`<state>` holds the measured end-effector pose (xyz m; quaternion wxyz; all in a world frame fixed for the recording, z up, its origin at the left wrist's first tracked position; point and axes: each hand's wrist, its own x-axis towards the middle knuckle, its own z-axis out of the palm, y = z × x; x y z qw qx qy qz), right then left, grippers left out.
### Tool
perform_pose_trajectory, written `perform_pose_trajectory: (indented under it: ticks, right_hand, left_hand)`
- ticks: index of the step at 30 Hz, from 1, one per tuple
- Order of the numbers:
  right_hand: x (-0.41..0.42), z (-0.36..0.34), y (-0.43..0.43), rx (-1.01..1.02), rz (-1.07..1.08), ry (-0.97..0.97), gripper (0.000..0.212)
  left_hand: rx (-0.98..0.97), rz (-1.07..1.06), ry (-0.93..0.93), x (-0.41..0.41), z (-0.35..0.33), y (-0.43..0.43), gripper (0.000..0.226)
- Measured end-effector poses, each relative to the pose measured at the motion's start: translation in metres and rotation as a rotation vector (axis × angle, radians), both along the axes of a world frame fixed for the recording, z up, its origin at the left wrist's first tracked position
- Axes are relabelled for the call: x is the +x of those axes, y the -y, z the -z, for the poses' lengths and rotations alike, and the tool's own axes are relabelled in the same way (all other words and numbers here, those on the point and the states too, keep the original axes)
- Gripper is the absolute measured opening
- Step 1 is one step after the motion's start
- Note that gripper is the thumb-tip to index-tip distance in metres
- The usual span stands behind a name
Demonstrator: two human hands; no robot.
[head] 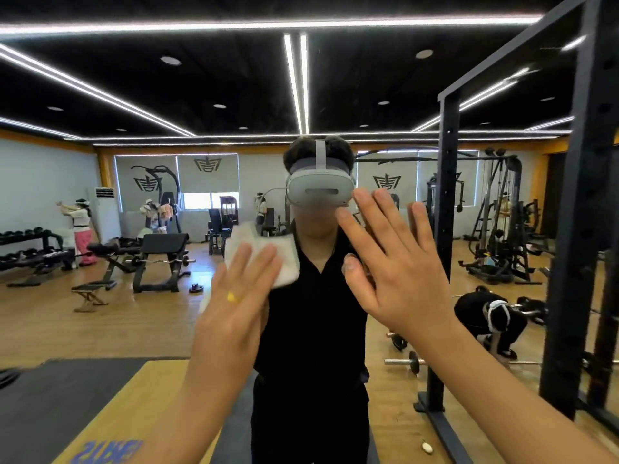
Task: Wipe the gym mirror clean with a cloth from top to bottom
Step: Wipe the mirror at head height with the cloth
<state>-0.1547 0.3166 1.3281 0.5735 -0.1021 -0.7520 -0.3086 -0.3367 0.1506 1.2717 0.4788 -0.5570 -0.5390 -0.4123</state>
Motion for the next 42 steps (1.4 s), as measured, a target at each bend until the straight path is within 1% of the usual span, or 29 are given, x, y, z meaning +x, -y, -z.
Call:
perform_pose_trajectory:
  ticks: [2, 4, 5, 7, 11, 14, 17, 20, 22, 25, 27, 29, 32, 34, 36, 40, 42]
  right_hand:
    - [-0.001, 0.0, 0.0, 0.007, 0.007, -0.005, 0.059]
    - [-0.001, 0.001, 0.0, 0.009, 0.005, -0.008, 0.059]
    - [-0.001, 0.001, 0.0, 0.007, 0.001, -0.007, 0.059]
    - [-0.001, 0.001, 0.0, 0.002, -0.008, -0.009, 0.06]
    - [0.0, 0.0, 0.001, 0.011, -0.003, -0.013, 0.06]
    - [0.0, 0.0, 0.001, 0.005, -0.016, -0.007, 0.059]
    - [-0.001, 0.001, 0.0, 0.007, -0.019, -0.004, 0.06]
    - [0.0, 0.001, 0.0, -0.001, -0.022, -0.007, 0.06]
    - [0.0, 0.0, 0.001, -0.008, -0.035, -0.006, 0.059]
    - [0.0, -0.001, 0.002, -0.002, -0.029, -0.011, 0.059]
    - [0.0, 0.0, 0.002, -0.003, -0.03, -0.012, 0.06]
    - [0.0, 0.0, 0.001, -0.011, -0.031, -0.01, 0.061]
    - [0.0, 0.0, 0.001, -0.016, -0.023, -0.011, 0.061]
    - [0.0, 0.0, 0.001, -0.017, -0.023, -0.008, 0.06]
    - [0.001, 0.0, 0.002, -0.017, -0.027, -0.013, 0.058]
    - [0.0, -0.001, 0.004, -0.032, -0.054, -0.009, 0.057]
    - [0.003, -0.002, 0.006, -0.047, -0.123, 0.012, 0.057]
  left_hand:
    - [-0.065, 0.003, -0.003, -0.009, 0.013, 0.009, 0.058]
    - [-0.091, 0.033, -0.025, -0.012, 0.002, 0.012, 0.051]
    - [-0.088, 0.05, -0.029, -0.01, -0.009, 0.012, 0.046]
    - [-0.066, 0.082, -0.026, -0.002, -0.037, 0.008, 0.045]
    - [-0.016, 0.073, -0.042, 0.014, -0.095, -0.014, 0.05]
    - [0.024, 0.046, -0.026, 0.024, -0.11, -0.027, 0.053]
    - [0.024, 0.05, -0.009, 0.024, -0.081, -0.023, 0.055]
    - [-0.005, 0.04, -0.004, 0.01, -0.026, -0.009, 0.049]
    - [-0.038, 0.081, 0.028, 0.0, 0.008, 0.005, 0.044]
    - [-0.09, 0.128, 0.017, -0.007, 0.021, 0.014, 0.04]
    - [-0.083, 0.121, -0.024, -0.005, 0.002, 0.009, 0.041]
    - [-0.05, 0.124, -0.036, 0.006, -0.03, -0.002, 0.047]
    - [0.005, 0.186, 0.04, 0.031, -0.09, -0.021, 0.048]
    - [-0.004, 0.18, 0.044, 0.044, -0.129, -0.037, 0.046]
    - [-0.049, 0.135, 0.004, 0.05, -0.155, -0.053, 0.046]
    - [-0.09, 0.105, -0.066, 0.053, -0.167, -0.058, 0.049]
    - [-0.07, 0.091, -0.116, 0.053, -0.162, -0.055, 0.049]
